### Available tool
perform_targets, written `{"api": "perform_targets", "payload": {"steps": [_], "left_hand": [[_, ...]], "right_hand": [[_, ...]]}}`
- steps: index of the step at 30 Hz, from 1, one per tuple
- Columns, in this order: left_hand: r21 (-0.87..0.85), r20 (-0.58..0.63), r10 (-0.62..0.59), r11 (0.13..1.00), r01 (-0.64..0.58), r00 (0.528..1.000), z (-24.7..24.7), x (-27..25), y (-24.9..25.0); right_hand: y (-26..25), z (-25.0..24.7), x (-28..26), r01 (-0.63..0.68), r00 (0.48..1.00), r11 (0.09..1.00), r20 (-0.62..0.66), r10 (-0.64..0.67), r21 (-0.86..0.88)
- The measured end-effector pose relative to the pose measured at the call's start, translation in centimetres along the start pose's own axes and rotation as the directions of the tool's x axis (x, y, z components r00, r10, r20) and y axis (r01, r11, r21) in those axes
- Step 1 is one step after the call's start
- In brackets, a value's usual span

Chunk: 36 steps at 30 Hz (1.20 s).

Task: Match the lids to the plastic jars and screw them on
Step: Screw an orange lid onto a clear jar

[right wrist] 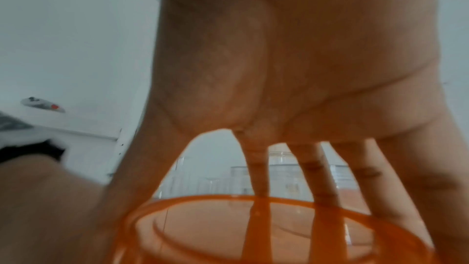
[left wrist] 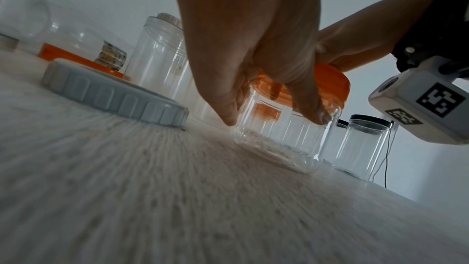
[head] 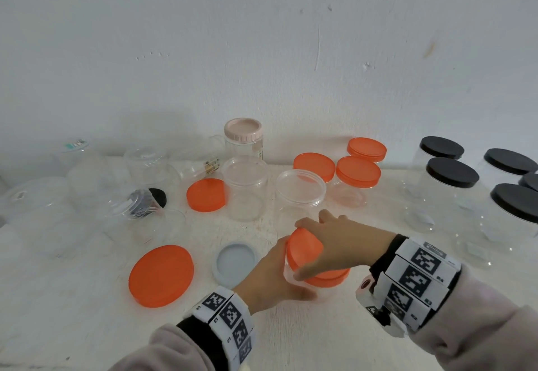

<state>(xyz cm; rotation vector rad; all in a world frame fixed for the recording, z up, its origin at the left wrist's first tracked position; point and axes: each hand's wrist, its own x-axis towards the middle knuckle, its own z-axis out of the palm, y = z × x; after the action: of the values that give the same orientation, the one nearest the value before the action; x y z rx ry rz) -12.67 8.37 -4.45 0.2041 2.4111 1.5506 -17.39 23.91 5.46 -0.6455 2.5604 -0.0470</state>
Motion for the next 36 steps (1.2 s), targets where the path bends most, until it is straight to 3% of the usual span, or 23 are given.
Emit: {"api": "perform_targets", "payload": {"steps": [3, 6, 14, 21, 36], "left_hand": [[0.01, -0.008, 0.019, 1.0, -0.019, 1.0, 0.0, -0.1, 0.0], [0.005, -0.006, 0.017, 1.0, -0.017, 1.0, 0.0, -0.1, 0.1], [-0.005, 0.007, -0.006, 1.0, 0.006, 1.0, 0.0, -0.3, 0.4], [0.003, -0.004, -0.001, 1.0, 0.001, 1.0, 0.1, -0.2, 0.3], [-0.018, 0.011, -0.009, 1.0, 0.01, 1.0, 0.1, -0.3, 0.3]], "right_hand": [[0.1, -0.7, -0.5, 0.083, 0.993, 0.997, 0.09, -0.082, 0.001], [0.3, -0.9, -0.5, 0.153, 0.984, 0.988, 0.089, -0.153, 0.016], [0.3, 0.5, 0.1, 0.036, 0.998, 0.999, -0.044, -0.037, -0.007], [0.5, -0.6, -0.3, 0.115, 0.99, 0.993, 0.087, -0.113, -0.01], [0.7, 2.7, 0.0, 0.056, 0.986, 0.997, -0.154, -0.065, -0.062]]}}
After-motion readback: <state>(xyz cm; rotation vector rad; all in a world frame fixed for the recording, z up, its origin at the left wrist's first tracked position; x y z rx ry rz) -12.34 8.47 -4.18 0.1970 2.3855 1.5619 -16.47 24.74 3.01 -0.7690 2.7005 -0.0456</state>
